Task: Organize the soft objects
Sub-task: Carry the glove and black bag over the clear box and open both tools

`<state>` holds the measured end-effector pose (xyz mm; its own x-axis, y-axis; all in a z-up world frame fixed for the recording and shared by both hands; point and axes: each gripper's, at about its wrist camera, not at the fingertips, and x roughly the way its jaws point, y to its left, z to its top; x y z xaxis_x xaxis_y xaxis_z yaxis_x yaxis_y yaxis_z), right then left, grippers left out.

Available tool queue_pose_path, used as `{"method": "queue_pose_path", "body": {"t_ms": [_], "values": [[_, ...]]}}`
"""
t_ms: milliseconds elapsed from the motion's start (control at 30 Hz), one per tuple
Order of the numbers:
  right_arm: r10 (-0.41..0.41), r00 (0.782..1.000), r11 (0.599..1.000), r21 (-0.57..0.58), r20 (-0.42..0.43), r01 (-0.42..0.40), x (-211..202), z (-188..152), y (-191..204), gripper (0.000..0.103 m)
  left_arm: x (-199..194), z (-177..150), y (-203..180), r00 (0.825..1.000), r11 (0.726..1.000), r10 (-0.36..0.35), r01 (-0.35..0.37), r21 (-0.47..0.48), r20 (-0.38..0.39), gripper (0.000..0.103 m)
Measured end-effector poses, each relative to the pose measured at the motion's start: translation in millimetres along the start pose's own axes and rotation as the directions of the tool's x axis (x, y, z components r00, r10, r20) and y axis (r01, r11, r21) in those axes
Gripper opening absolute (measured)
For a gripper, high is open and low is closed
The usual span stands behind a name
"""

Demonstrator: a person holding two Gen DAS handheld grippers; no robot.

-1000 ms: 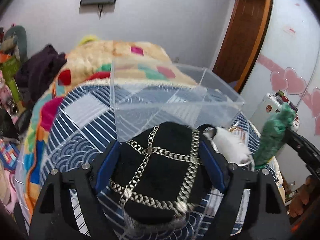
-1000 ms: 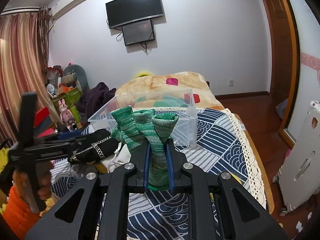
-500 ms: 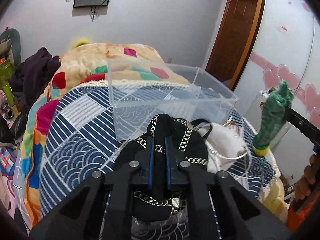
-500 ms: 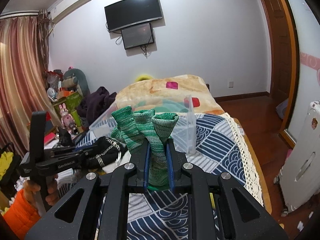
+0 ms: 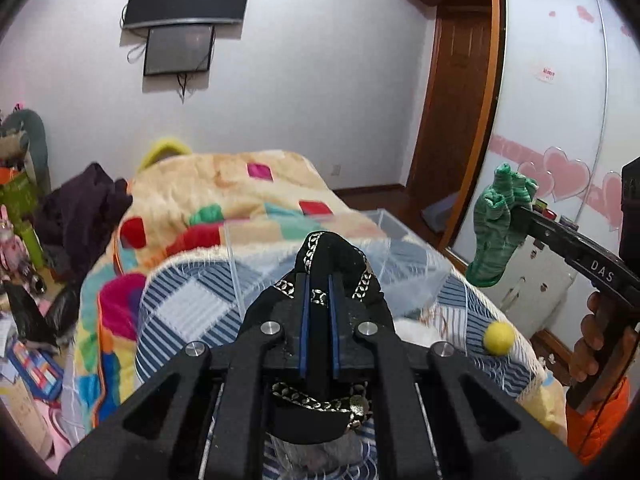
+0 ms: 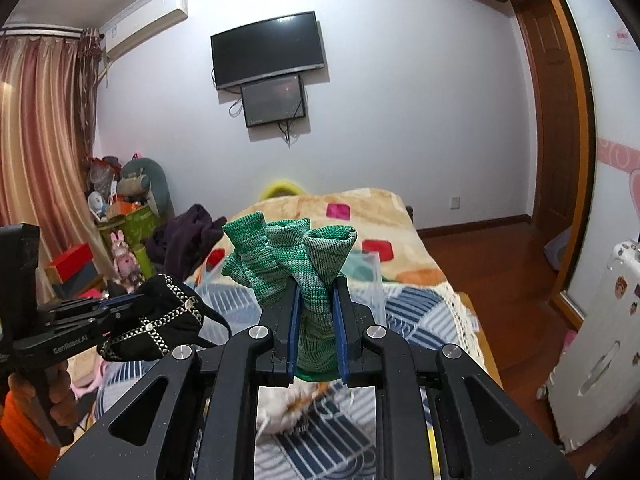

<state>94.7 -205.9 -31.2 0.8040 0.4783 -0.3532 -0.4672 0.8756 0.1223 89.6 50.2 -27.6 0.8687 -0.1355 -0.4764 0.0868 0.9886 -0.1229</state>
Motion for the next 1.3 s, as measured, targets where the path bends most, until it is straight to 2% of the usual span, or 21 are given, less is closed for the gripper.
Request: {"method": "queue_pose_path", "body": {"t_ms": [200,400,633,833,1000,1167,1233,1300], "values": [[-0.008,1.000,1.000,0.001,0.016,0.008,18.2,11.5,1.6,0.014,17.8,23.7,1.2,0.999,1.000,0.021,-0.021,0.005,0.033,0.007],[-0.036,0.999,0.999,-0.004,-0.012,0.036,46.1,11.7,3.1,0.014,43.0,33.9,0.3,0.999,1.000,0.028,-0.028,0.004,0.015,0.007],[-0.029,0.993,0.999,0.033,-0.118,0.033,80.1,-1.4,-3.6,0.014,87.8,30.6,5.4,0.997,0.999,0.041,-0.042,-0.012,-0.061,0.007],[-0.016,0.976,0.997,0.072,-0.217,0.032,97.3,-13.3,-12.2,0.014,129.0,20.5,10.4,0.985,0.999,0.038,-0.043,-0.030,-0.166,0.007],[-0.023,0.961,0.999,0.039,-0.275,0.035,103.4,-19.3,-9.6,0.014,143.1,11.2,4.5,0.977,0.999,0.051,-0.051,0.004,-0.205,0.008],[-0.024,0.952,1.000,0.005,-0.306,0.027,111.5,-18.0,-3.4,0.017,148.9,7.1,5.0,0.972,0.999,0.027,-0.035,-0.032,-0.235,0.008],[-0.034,0.948,0.999,-0.010,-0.317,0.032,114.4,-17.7,-1.2,0.019,147.4,6.6,6.1,0.972,0.998,0.021,-0.032,-0.045,-0.235,0.008],[-0.032,0.948,0.999,-0.017,-0.318,0.028,113.6,-16.8,0.5,0.026,144.2,6.5,8.1,0.972,0.998,0.005,-0.019,-0.056,-0.236,0.009]]}}
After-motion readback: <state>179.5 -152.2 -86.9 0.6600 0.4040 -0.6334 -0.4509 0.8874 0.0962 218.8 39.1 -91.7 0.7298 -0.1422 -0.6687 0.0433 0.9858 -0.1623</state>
